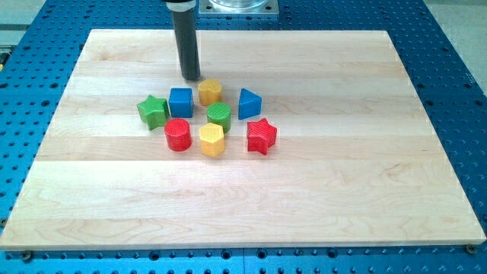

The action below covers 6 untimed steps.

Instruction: Move the blue blocks to the center right of the board

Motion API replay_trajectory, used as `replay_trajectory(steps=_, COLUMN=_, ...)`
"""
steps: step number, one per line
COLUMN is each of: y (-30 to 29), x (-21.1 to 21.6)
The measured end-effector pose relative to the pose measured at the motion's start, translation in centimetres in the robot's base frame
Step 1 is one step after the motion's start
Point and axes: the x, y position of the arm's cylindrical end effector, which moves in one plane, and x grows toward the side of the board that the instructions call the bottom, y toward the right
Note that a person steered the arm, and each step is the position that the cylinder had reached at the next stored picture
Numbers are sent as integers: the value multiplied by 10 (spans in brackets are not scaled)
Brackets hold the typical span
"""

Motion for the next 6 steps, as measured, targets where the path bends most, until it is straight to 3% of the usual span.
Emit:
replay_trajectory(steps=4, y=-15, x=66)
replay_trajectory(steps=6, y=-45, x=68)
